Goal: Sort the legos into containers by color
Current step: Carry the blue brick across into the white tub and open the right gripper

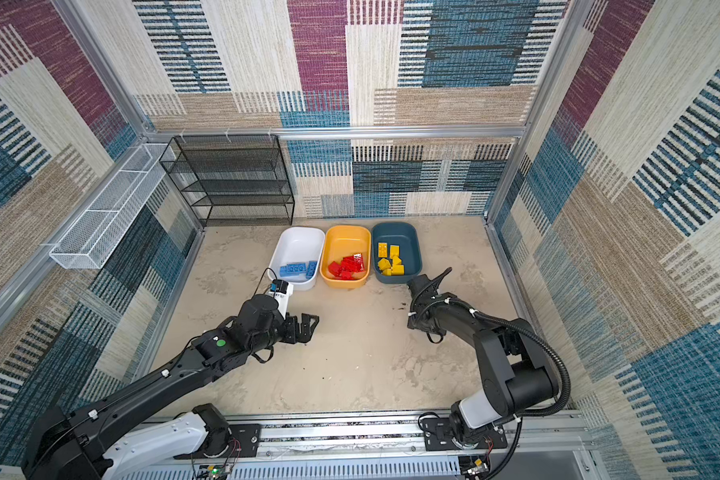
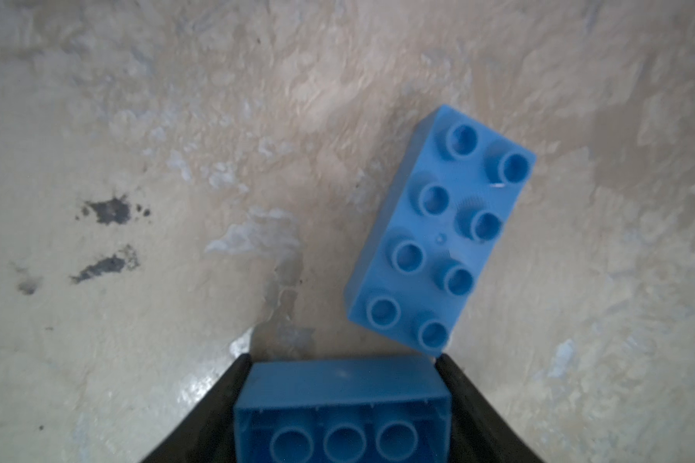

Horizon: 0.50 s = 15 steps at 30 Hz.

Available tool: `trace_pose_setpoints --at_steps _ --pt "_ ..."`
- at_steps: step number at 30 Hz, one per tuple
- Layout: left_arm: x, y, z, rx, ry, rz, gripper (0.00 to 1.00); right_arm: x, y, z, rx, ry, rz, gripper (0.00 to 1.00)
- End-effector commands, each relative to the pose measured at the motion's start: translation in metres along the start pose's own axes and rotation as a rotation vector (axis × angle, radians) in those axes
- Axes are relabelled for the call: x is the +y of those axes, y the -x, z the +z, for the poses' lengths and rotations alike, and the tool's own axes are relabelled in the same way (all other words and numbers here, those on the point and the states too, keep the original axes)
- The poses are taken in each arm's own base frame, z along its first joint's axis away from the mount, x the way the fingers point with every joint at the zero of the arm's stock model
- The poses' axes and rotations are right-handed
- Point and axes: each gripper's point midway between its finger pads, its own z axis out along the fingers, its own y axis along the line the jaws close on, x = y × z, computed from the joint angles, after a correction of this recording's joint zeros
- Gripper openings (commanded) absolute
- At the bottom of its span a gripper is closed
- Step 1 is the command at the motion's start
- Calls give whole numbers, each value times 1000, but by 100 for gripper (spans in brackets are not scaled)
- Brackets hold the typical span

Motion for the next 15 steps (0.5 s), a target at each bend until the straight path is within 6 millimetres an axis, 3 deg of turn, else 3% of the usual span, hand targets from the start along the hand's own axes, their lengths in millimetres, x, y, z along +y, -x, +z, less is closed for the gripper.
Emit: trace_pose_setpoints --at_steps 1,8,15 --pt "-5 5 1 0 -13 27 99 0 4 -3 -18 2 -31 57" --pt "-8 7 7 23 -15 -17 99 9 20 -29 -90 77 -61 56" --pt "-23 31 -20 0 -51 -52 99 35 57 -98 -266 273 -79 58"
